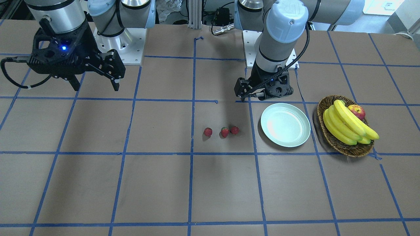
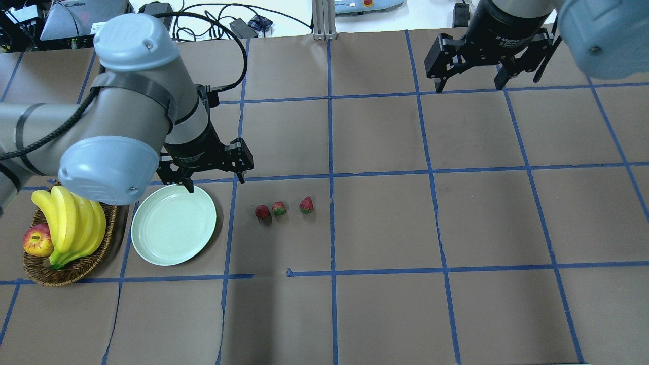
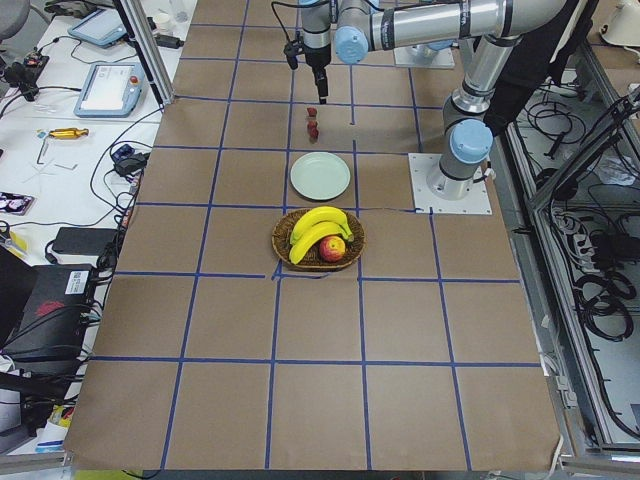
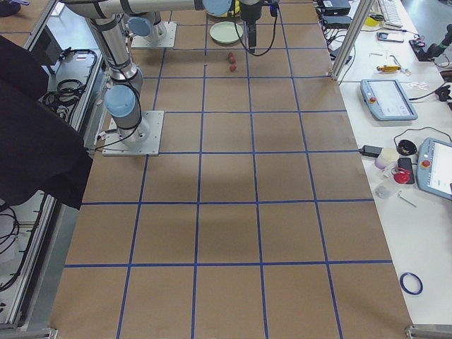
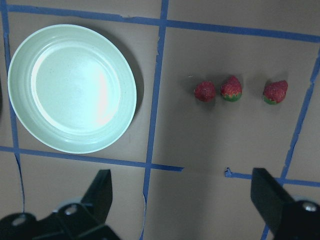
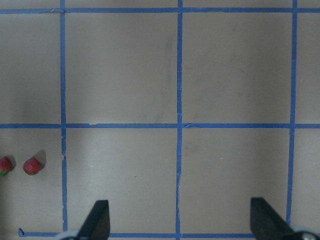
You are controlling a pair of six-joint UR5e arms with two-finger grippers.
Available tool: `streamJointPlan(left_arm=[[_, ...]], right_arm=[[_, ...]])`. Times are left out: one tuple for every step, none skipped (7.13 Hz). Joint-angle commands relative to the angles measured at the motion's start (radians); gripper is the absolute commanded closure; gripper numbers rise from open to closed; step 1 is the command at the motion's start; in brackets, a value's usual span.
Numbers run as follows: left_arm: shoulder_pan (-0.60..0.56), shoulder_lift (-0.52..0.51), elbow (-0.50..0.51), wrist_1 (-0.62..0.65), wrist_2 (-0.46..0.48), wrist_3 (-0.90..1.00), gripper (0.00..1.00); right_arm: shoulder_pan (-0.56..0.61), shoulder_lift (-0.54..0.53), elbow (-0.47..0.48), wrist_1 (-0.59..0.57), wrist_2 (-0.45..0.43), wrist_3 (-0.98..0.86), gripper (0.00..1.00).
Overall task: Collect all strawberries into plate
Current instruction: 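Swing the left gripper over the plate toward the row of strawberries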
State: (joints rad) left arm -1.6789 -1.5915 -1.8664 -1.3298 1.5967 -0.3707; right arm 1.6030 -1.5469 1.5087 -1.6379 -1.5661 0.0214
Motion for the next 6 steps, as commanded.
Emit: streamJointPlan(left_arm=[[-0.002, -0.054, -0.037, 0.084, -0.035, -0.234, 0.0], [-0.002, -0.089, -0.049, 0.168, -0.04, -0.366, 0.0], [-0.002, -0.125, -0.072, 0.27, -0.043, -0.476, 0.0], [-0.008, -0.157, -0.083, 0.361, -0.073, -0.52, 0.0], [-0.021, -0.191, -0.083, 0.418, -0.087, -0.571, 0.0], [-0.056, -0.233, -0.083, 0.484, -0.087, -0.618, 0.0]], right_arm=[[0.0, 0.002, 0.001, 0.001, 0.0, 0.0, 0.0], [0.0, 0.001, 0.001, 0.001, 0.0, 0.0, 0.0], [0.0, 0.002, 0.001, 0.001, 0.0, 0.0, 0.0], [0.0, 0.001, 0.001, 0.001, 0.0, 0.0, 0.0], [0.0, 0.001, 0.001, 0.001, 0.0, 0.0, 0.0], [0.0, 0.001, 0.001, 0.001, 0.001, 0.002, 0.0]])
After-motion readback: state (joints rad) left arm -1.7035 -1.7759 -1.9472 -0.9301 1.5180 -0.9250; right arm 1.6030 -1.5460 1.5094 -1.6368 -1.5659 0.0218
